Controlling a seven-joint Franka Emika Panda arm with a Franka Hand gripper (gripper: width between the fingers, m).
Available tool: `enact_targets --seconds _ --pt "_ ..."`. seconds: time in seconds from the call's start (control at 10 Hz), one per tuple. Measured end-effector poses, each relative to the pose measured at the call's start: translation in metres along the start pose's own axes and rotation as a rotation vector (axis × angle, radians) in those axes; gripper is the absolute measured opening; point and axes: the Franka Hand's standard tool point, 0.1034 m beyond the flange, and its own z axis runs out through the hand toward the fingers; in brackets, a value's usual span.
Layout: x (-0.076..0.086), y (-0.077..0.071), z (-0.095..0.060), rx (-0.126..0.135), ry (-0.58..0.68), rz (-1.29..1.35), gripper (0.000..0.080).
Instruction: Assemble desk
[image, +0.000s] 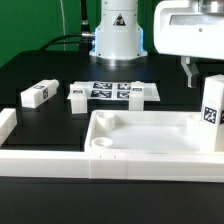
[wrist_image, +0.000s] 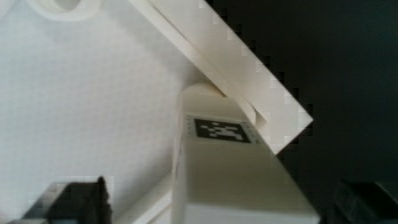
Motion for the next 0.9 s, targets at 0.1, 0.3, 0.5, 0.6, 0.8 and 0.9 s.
enact_targets --seconds 0.1,0.3,0.5,0.6,0.8,0.9 --pt "0.0004 0.0003 0.0 0.0 0.0 -0.085 0.064" --pt "0.0007 0.0006 0.0 0.0 0.001 -0.236 0.0648" --pt "0.0009 0.0007 0.0 0.0 0.001 -0.362 0.0649" --pt "0.0009 0.0007 0.0 0.0 0.001 -0.415 0.0649" --pt "0.002 0.0017 -0.0001 -0.002 0.002 -0.574 0.0649" --pt "0.0019 0.0016 -0.0002 -0.006 0.004 -0.664 0.0649"
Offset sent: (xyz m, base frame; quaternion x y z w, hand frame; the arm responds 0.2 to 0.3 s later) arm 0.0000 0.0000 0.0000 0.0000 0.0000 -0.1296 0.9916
